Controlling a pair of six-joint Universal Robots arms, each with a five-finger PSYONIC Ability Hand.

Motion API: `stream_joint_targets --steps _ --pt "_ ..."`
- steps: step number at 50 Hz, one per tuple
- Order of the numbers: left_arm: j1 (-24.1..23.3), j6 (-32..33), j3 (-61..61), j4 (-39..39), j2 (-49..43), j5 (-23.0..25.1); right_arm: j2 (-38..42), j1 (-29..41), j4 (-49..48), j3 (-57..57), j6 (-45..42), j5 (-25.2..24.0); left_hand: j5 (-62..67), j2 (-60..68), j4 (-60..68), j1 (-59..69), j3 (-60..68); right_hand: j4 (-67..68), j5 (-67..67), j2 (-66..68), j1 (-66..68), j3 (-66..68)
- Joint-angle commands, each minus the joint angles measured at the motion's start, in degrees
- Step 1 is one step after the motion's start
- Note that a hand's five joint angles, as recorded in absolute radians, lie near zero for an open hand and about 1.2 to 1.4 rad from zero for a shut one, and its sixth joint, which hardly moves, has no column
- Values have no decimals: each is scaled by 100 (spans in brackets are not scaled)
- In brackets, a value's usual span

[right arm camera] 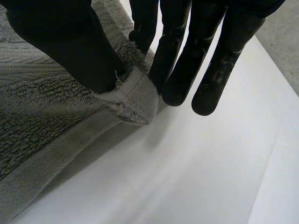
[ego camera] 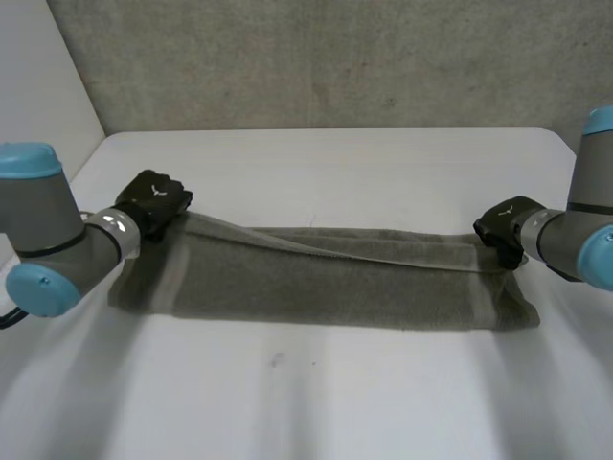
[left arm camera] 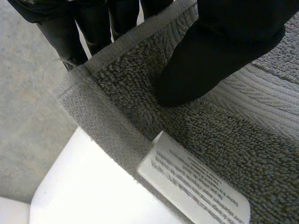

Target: Fold the towel.

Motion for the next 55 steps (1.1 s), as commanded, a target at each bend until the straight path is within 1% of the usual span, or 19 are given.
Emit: stream_joint_targets --steps 1,2,3,4,5,6,7,11,17,20,25,33,35,38,40,45,49,51,55 --pt "-51 28 177 291 -328 -12 122 61 -390 -182 190 152 1050 1023 1027 1157 1034 -1423 -1238 -1325 -99 -1412" --pt "-60 36 212 291 -380 -12 140 61 -511 -208 208 179 369 343 347 477 354 -3055 -2870 -2957 -1732 -3044" --pt "-60 45 221 291 -416 -12 140 61 -617 -235 208 222 -1036 -1063 -1059 -929 -1052 -5186 -5001 -5089 -3863 -5176" --pt "-60 45 221 291 -416 -12 140 61 -618 -235 208 223 -1050 -1077 -1073 -943 -1066 -5208 -5023 -5110 -3884 -5197" --pt "-69 54 221 291 -433 -12 131 61 -723 -270 208 284 -2866 -2892 -2888 -2758 -2881 -5805 -5620 -5707 -4481 -5794" --pt "-77 54 221 308 -434 -30 114 61 -837 -305 216 354 -4233 -4259 -4255 -4125 -4248 -5805 -5620 -5707 -4481 -5794" --pt "-78 54 221 308 -434 -30 113 61 -838 -305 217 355 -4246 -4273 -4269 -4139 -4262 -5805 -5620 -5707 -4481 -5794" --pt "-113 45 229 509 -381 -249 -62 61 -1215 -340 243 556 -5504 -5530 -5527 -5397 -5519 -5805 -5620 -5707 -4481 -5794" --pt "-174 -8 221 809 -126 -425 -634 0 -1594 -165 586 601 -5559 -5585 -5581 -5451 -5574 -5805 -5620 -5707 -4481 -5794" --pt "-192 -34 142 809 128 -425 -1177 -18 -1646 133 901 504 -5542 -5568 -5565 -5435 -5557 -5805 -5620 -5707 -4481 -5794" --pt "-174 -236 -96 765 428 -434 -1706 -27 -1629 574 999 311 -5525 -5551 -5548 -5418 -5540 -5805 -5620 -5707 -4481 -5794" --pt "-113 -1001 -843 730 1113 -408 -2365 -255 -1594 1892 1016 -164 -5491 -5518 -5514 -5384 -5507 -5805 -5620 -5707 -4481 -5794" --pt "-95 -1447 -1158 730 1384 -382 -2706 -369 -1602 2539 1034 -426 -5491 -5518 -5514 -5384 -5507 -5805 -5620 -5707 -4481 -5794" --pt "-86 -1678 -1282 730 1517 -373 -2875 -466 -1638 2894 1034 -568 -5491 -5518 -5514 -5384 -5507 -5662 -5477 -5564 -4339 -5651" --pt "-51 -2141 -1510 730 1745 -355 -3111 -694 -1734 3603 1034 -857 -5491 -5518 -5514 -5384 -5507 -5544 -5360 -5447 -4221 -5534" --pt "1 -2617 -1791 730 2018 -329 -3314 -896 -2312 4578 1034 -1244 -5491 -5518 -5514 -5384 -5507 -5176 -4991 -5078 -3853 -5165" --pt "10 -2671 -1906 739 2159 -320 -3323 -1029 -2798 5074 1025 -1421 -5491 -5518 -5514 -5384 -5507 -4703 -4518 -4606 -3380 -4693" --pt "2 -2671 -1976 748 2203 -320 -3306 -1116 -3183 5336 1025 -1552 -5491 -5518 -5514 -5384 -5507 -4101 -3916 -4003 -2778 -4090" --pt "-7 -2671 -2012 739 2238 -320 -3218 -1204 -3456 5451 1025 -1684 -5491 -5518 -5514 -5384 -5507 -3812 -3628 -3715 -2489 -3802"
